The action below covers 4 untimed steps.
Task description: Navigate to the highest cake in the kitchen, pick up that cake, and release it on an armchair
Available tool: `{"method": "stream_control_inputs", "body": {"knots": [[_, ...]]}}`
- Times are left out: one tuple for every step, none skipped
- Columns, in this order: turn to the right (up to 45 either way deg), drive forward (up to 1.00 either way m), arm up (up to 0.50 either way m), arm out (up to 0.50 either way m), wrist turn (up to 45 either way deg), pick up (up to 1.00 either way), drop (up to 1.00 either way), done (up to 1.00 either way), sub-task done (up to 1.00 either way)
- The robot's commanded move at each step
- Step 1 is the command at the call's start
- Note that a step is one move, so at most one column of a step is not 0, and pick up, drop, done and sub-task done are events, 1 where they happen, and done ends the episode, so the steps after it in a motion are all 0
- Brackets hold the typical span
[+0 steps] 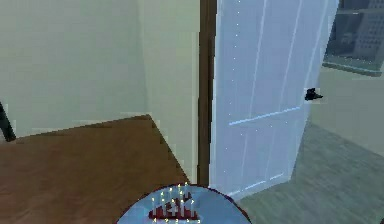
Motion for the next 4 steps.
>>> {"method": "stream_control_inputs", "body": {"knots": [[0.0, 0.35, 0.0, 0.0, 0.0, 0.0, 0.0, 0.0, 0.0], [3.0, 0.0, 0.0, 0.0, 0.0, 0.0, 0.0, 0.0, 0.0], [0.0, 0.4, 0.0, 0.0, 0.0, 0.0, 0.0, 0.0, 0.0], [45.0, 0.0, 0.0, 0.0, 0.0, 0.0, 0.0, 0.0, 0.0]]}}
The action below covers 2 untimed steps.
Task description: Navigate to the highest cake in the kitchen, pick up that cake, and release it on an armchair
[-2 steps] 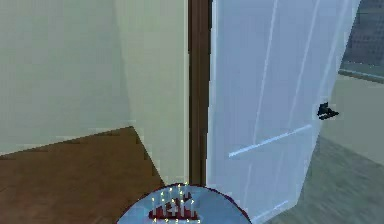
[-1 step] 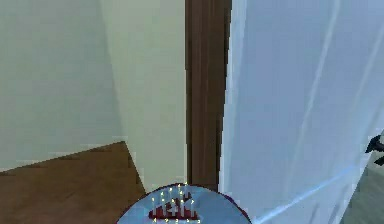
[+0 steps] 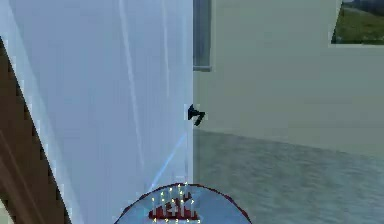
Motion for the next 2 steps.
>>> {"method": "stream_control_inputs", "body": {"knots": [[39.0, 0.0, 0.0, 0.0, 0.0, 0.0, 0.0, 0.0, 0.0], [3.0, 0.0, 0.0, 0.0, 0.0, 0.0, 0.0, 0.0, 0.0]]}}
